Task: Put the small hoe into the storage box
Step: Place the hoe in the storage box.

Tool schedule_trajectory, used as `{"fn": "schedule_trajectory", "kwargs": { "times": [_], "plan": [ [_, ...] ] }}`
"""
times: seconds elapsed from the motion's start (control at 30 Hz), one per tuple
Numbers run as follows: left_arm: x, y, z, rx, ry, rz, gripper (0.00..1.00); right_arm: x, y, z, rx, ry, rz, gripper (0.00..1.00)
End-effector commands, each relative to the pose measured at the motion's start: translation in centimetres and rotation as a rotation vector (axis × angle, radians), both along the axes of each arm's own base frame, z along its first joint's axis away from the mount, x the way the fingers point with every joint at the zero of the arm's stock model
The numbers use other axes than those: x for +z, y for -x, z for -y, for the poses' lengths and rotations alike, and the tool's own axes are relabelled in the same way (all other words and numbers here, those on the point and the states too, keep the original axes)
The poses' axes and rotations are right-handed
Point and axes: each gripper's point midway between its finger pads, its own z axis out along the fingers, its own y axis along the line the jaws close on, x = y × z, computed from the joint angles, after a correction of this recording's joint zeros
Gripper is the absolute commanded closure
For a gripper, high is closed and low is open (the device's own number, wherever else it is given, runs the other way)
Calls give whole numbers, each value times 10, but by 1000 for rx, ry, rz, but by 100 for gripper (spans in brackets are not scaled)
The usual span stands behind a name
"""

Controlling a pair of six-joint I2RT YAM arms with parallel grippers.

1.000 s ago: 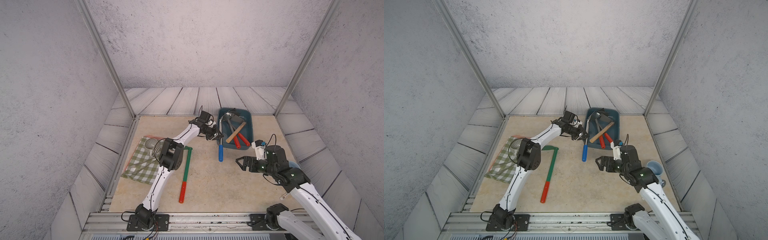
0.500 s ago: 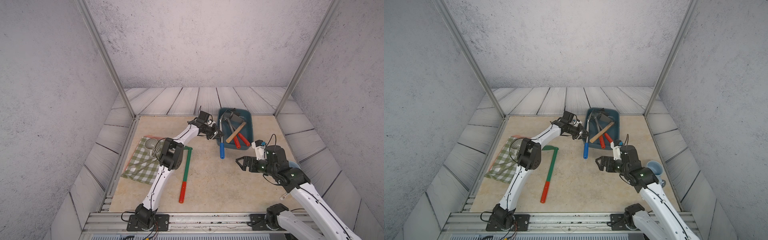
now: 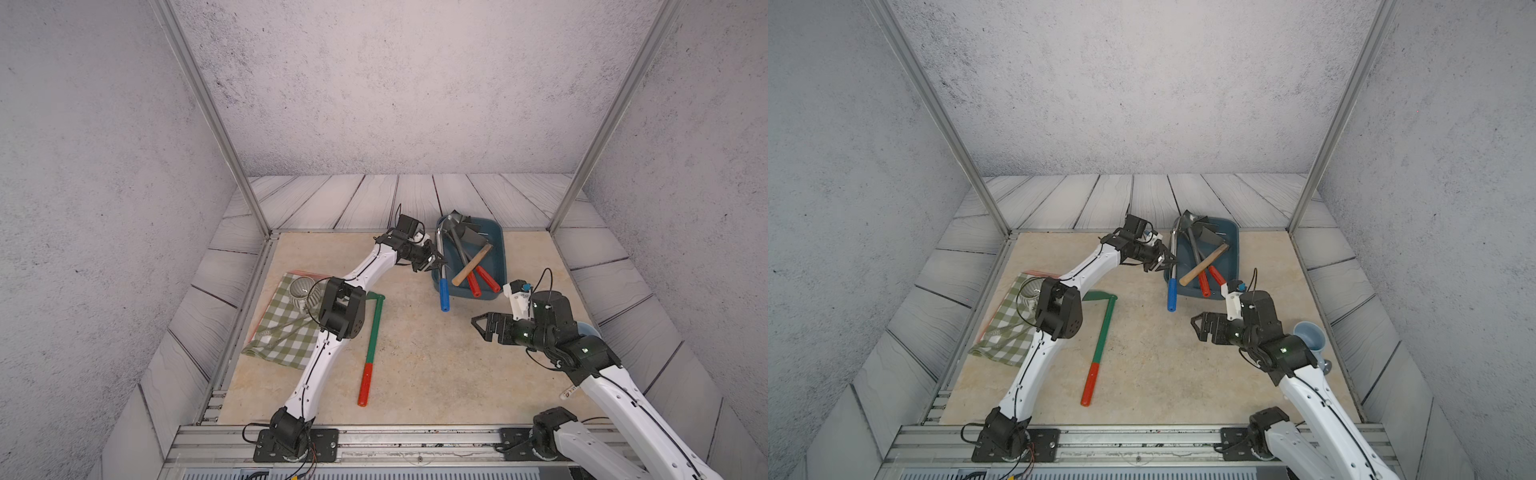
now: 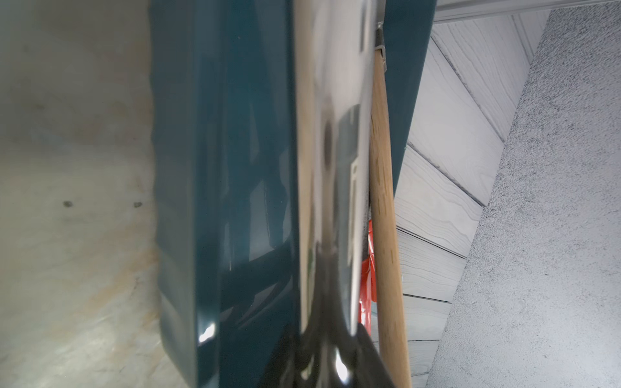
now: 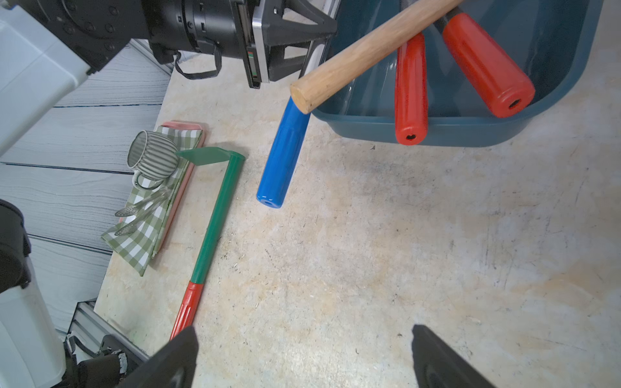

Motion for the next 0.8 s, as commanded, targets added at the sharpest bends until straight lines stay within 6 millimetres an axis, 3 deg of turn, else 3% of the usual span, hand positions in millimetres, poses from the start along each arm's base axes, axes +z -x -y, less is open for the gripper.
{"fn": "schedule_trajectory", "kwargs": {
  "times": [0.0,0.27,0.47,0.6,0.77],
  "plan": [
    [5,-8,2,-10,36,34,80,-2,2,4,-8,15,5,1],
    [0,4,7,-43,46,-4,85,-4,1,3,-3,11,0,1],
    [-20,6,5,-32,20,-49,86,-3,3,4,-6,12,4,1],
    [-27,8,0,-31,-13,-53,81,-4,4,4,-6,11,2,1],
    [-29,8,-4,-30,-35,-47,67,-4,3,3,-4,8,3,1]
  ]
}}
